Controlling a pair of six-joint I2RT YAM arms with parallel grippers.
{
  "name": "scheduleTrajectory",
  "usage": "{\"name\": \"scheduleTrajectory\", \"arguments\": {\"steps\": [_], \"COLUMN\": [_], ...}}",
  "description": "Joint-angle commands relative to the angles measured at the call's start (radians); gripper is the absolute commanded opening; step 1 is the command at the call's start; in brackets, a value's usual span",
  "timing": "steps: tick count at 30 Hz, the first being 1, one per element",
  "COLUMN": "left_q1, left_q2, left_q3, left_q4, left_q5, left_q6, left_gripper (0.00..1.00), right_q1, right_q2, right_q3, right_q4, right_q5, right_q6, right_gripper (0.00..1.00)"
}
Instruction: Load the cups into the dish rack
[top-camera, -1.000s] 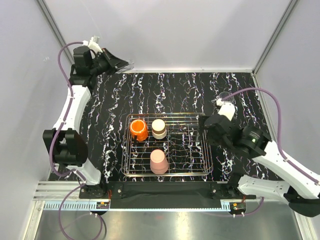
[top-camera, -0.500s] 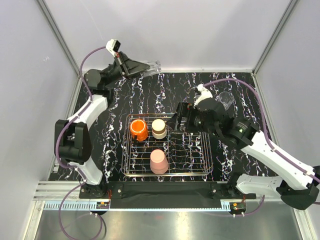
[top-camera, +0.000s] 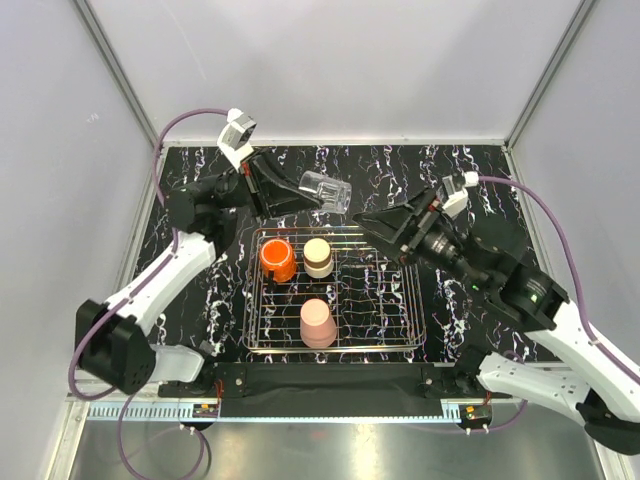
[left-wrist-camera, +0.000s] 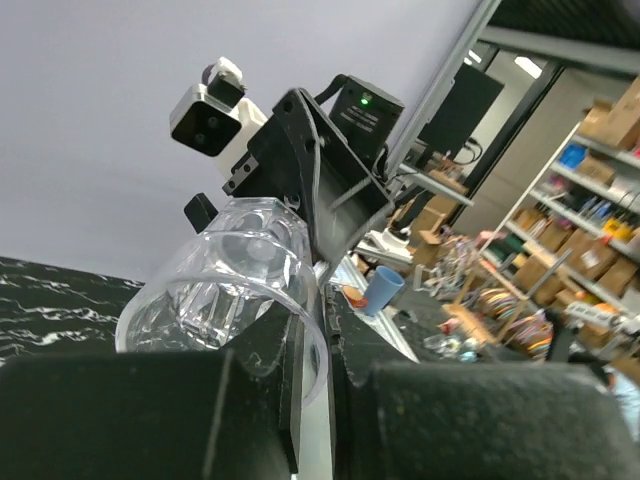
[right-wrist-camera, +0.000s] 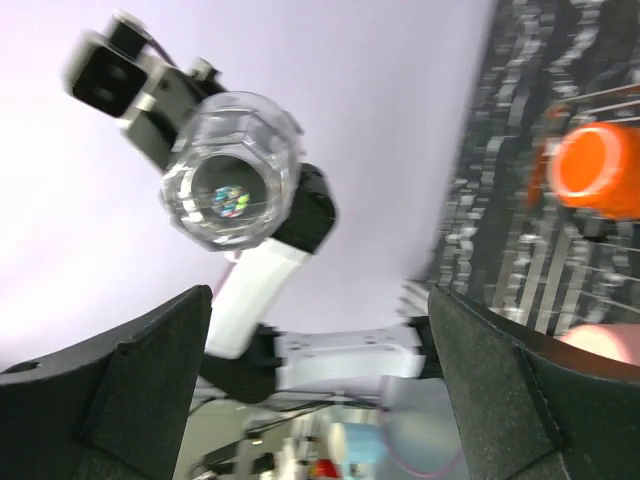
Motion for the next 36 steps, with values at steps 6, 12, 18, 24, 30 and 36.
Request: {"name": "scheduleTrajectory", "arguments": {"steps": [6, 12, 18, 24, 30, 36], "left_q1": [-0.046, -0.079, -0.095, -0.102, -0.113, -0.125], "left_q2": [-0.137, -0.166, -0.166, -0.159, -0.165, -0.174], "left_q3": [-0.05, -0.069, -0.073, -0.081, -0.09, -0.092], "left_q4": [-0.146, -0.182, -0.165, -0.128, -0.103, -0.086], "left_q5": [-0.03, -0.006, 0.028, 0.04, 0.052, 0.068], "left_q6": [0.385, 0.491, 0.503, 0.492, 0.498, 0.498], "left_gripper": [0.0, 0.0, 0.0, 0.0, 0.0, 0.0], "right_q1": [-0.005, -0.005, -0.005, -0.005, -0.005, -0.005], "right_q2": [-0.004, 0.07, 0.092, 0.03, -0.002, 0.007], "right_q3": [-0.056, -0.026, -0.036, -0.05, -0.076, -0.09], "right_q4": [0.348, 0.392, 0.425, 0.351, 0.326, 0.315], "right_q5": [-0.133, -0.216, -0.244, -0.202, -0.178, -0.181], "right_q6": [0.186, 0.298, 0.335, 0.332, 0.353, 0.37], "right_gripper": [0.98, 0.98, 0.97, 0.96, 0.89, 0.89]}}
